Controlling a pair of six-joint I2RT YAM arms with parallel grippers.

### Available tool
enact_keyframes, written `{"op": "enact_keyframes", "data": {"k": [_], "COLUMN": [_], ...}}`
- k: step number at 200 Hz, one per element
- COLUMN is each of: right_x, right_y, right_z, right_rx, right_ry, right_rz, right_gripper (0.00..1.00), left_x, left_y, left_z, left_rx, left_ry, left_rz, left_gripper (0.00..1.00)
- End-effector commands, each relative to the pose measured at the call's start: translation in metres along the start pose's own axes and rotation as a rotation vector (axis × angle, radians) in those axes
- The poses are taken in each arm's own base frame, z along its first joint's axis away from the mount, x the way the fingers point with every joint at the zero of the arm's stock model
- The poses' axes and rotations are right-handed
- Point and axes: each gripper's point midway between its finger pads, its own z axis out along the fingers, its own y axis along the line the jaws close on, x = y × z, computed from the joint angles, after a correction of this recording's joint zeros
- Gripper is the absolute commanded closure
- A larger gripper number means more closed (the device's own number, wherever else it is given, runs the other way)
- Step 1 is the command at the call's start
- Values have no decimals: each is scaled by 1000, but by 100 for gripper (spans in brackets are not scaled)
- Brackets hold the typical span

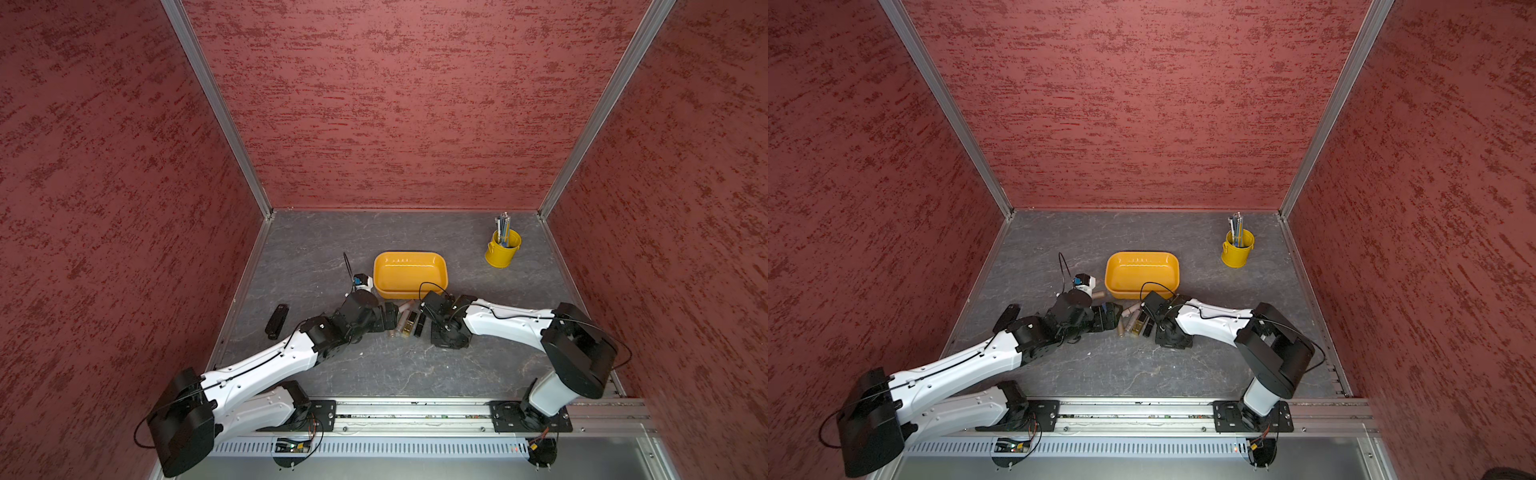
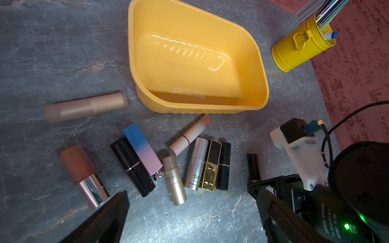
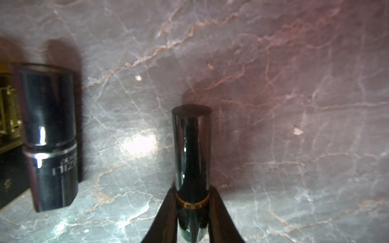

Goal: Put the lipstick into the storage box
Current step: Pick up the lipstick at the center of the board.

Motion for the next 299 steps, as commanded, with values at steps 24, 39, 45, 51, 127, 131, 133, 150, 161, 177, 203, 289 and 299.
{"op": "enact_keyframes", "data": {"k": [24, 39, 45, 51, 127, 131, 133, 150, 161, 177, 203, 289, 299], "right_x": [-19, -24, -26, -29, -72, -72, -72, -70, -68, -64, -60, -52, -51], "right_y": [25, 32, 36, 39, 84, 86, 87, 94, 97, 102, 106, 108, 107], "right_z": [-32, -46, -52, -58, -175, -182, -185, -210, -223, -238, -254, -270, -270], "right_rx": [-120, -184, -213, -244, -848, -882, -900, -1013, -1072, -1153, -1230, -1318, -1319], "right_ry": [-106, -137, -148, -157, -262, -262, -263, -271, -277, -274, -281, -264, -261], "right_rz": [-90, -116, -128, -138, -290, -301, -305, -349, -370, -393, -407, -416, -416], "right_gripper": [79, 80, 80, 80, 81, 81, 81, 81, 81, 81, 81, 81, 81], "left_x": [-7, -14, -18, -21, -76, -78, -80, -90, -94, -99, -103, -104, -104], "left_y": [-8, -22, -27, -31, -88, -90, -92, -106, -114, -120, -124, -146, -146], "left_z": [-7, -9, -11, -12, -42, -43, -44, -50, -53, -56, -60, -63, -64], "left_rx": [96, 178, 211, 243, 700, 717, 727, 795, 826, 846, 863, 914, 915], "left_ry": [15, 27, 28, 32, 14, 18, 19, 30, 37, 37, 22, 33, 31], "left_rz": [-46, -53, -58, -64, -92, -87, -84, -54, -36, -27, -29, -13, -12], "left_gripper": [0, 0, 0, 0, 0, 0, 0, 0, 0, 0, 0, 16, 18]}}
